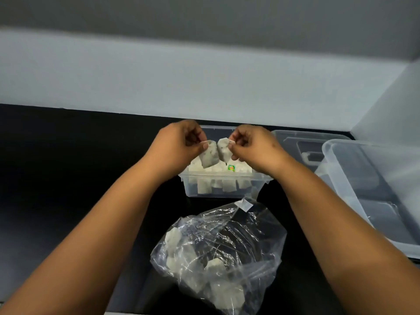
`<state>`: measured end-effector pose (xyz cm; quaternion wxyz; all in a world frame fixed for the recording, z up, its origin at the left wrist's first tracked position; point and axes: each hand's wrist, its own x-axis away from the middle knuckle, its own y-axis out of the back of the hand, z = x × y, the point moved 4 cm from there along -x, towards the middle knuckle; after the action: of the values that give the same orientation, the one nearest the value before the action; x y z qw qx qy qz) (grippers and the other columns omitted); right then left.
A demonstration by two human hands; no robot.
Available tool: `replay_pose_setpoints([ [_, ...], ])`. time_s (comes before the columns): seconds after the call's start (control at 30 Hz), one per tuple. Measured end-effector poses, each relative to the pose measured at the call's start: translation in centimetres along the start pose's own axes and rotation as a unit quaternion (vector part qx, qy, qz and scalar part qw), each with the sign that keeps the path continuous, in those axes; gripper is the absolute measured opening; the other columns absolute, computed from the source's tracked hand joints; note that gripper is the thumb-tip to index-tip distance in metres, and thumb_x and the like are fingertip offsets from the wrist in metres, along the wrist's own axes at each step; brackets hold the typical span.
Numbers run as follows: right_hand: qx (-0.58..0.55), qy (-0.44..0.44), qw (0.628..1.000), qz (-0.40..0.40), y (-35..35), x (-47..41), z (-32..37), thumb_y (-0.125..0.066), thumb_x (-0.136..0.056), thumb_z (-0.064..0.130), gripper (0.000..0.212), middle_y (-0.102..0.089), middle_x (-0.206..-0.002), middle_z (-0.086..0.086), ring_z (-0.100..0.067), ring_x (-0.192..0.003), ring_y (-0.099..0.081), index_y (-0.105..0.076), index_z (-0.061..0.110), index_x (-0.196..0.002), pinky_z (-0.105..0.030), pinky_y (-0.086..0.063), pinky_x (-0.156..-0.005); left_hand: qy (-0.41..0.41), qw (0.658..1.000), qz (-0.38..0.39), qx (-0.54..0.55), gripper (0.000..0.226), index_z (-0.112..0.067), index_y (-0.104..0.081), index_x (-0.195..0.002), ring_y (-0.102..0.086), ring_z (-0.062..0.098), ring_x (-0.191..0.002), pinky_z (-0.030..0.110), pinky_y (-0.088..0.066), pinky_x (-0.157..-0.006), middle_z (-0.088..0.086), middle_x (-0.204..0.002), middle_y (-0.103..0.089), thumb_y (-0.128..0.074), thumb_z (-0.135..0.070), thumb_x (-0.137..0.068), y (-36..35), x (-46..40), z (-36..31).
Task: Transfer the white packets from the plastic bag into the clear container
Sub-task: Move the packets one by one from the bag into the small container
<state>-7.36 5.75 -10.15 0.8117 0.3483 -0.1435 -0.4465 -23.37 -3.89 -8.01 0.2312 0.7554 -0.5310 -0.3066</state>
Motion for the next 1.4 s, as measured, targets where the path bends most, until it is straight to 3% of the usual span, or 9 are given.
replay_pose_setpoints([
  [0.17, 0.078, -0.068, 0.982, 0.158, -2.8, -3.1, -1.7, -0.065, -0.089, 0.009, 0.005, -0.067, -0.075, 0.0, -0.019, -0.075, -0.072, -0.064, 0.012, -0.093, -0.035, -0.055, -0.068, 0.02, 1.0, -0.003, -0.004, 0.007, -0.017, -0.065, -0.082, -0.06, 0.006, -0.067, 0.018, -0.047, -0.064, -0.007, -0.076, -0.067, -0.071, -0.019, -0.083, 0.4, -1.8, 1.5],
  [0.3, 0.168, -0.088, 0.942, 0.278, -5.4, -4.3, -2.9, -0.067, -0.087, 0.014, 0.009, -0.064, -0.083, 0.003, -0.014, -0.074, -0.062, -0.065, 0.02, -0.093, -0.03, -0.052, -0.069, 0.029, 1.0, 0.012, 0.006, 0.011, -0.018, -0.063, -0.077, -0.064, 0.007, -0.068, 0.02, -0.049, -0.064, -0.006, -0.079, -0.068, -0.073, -0.018, -0.081, 0.0, -2.3, 2.6],
  [0.53, 0.254, -0.12, 0.891, 0.356, -7.7, -5.3, -4.4, -0.057, -0.086, 0.012, 0.025, -0.065, -0.092, 0.011, -0.016, -0.088, -0.061, -0.066, 0.035, -0.084, -0.032, -0.054, -0.082, 0.027, 0.999, 0.02, 0.017, 0.009, -0.016, -0.064, -0.08, -0.059, 0.003, -0.063, 0.019, -0.049, -0.061, -0.006, -0.078, -0.068, -0.072, -0.019, -0.082, -0.3, -2.9, 3.6],
  [0.7, 0.264, -0.127, 0.895, 0.337, -7.9, -5.4, -4.8, -0.058, -0.087, 0.009, 0.022, -0.065, -0.098, 0.006, -0.018, -0.095, -0.061, -0.069, 0.027, -0.092, -0.031, -0.054, -0.085, 0.024, 0.999, 0.027, 0.027, 0.01, -0.017, -0.063, -0.082, -0.057, 0.001, -0.062, 0.016, -0.045, -0.059, -0.006, -0.078, -0.067, -0.073, -0.019, -0.082, -0.3, -3.4, 3.9],
  [0.9, 0.269, -0.129, 0.906, 0.3, -7.6, -5.4, -4.8, -0.06, -0.086, 0.017, 0.018, -0.07, -0.107, -0.007, -0.025, -0.097, -0.065, -0.071, 0.014, -0.101, -0.034, -0.054, -0.082, 0.02, 0.998, 0.047, 0.031, 0.016, -0.019, -0.061, -0.1, -0.056, 0.003, -0.068, 0.013, -0.045, -0.062, -0.006, -0.087, -0.064, -0.067, -0.016, -0.085, -1.1, -4.3, 3.8],
  [1.1, 0.272, -0.112, 0.917, 0.27, -4.6, -4.5, -3.6, -0.063, -0.09, 0.023, 0.015, -0.072, -0.093, -0.008, -0.02, -0.072, -0.066, -0.07, 0.012, -0.097, -0.024, -0.048, -0.056, 0.011, 0.996, 0.092, -0.016, 0.009, -0.021, -0.065, -0.096, -0.06, 0.01, -0.078, 0.021, -0.049, -0.069, -0.006, -0.088, -0.065, -0.061, -0.017, -0.09, -3.1, -5.8, 3.3],
  [1.23, 0.248, -0.074, 0.944, 0.203, -1.6, -2.8, -2.6, -0.06, -0.093, 0.031, 0.023, -0.069, -0.085, -0.005, -0.02, -0.075, -0.064, -0.07, 0.01, -0.092, -0.028, -0.048, -0.066, 0.021, 0.991, 0.13, -0.014, 0.004, -0.019, -0.065, -0.092, -0.063, 0.013, -0.079, 0.023, -0.051, -0.068, -0.003, -0.087, -0.066, -0.062, -0.018, -0.09, -4.9, -6.7, 3.2],
  [1.4, 0.22, -0.063, 0.956, 0.182, 0.3, 1.1, -2.7, -0.068, -0.085, 0.042, 0.024, -0.07, -0.083, 0.006, -0.012, -0.08, -0.064, -0.073, 0.02, -0.088, -0.03, -0.052, -0.074, 0.032, 0.977, 0.211, -0.022, 0.002, -0.017, -0.064, -0.09, -0.068, 0.017, -0.078, 0.037, -0.059, -0.076, 0.001, -0.082, -0.068, -0.063, -0.016, -0.089, -7.7, -7.4, 3.0],
])
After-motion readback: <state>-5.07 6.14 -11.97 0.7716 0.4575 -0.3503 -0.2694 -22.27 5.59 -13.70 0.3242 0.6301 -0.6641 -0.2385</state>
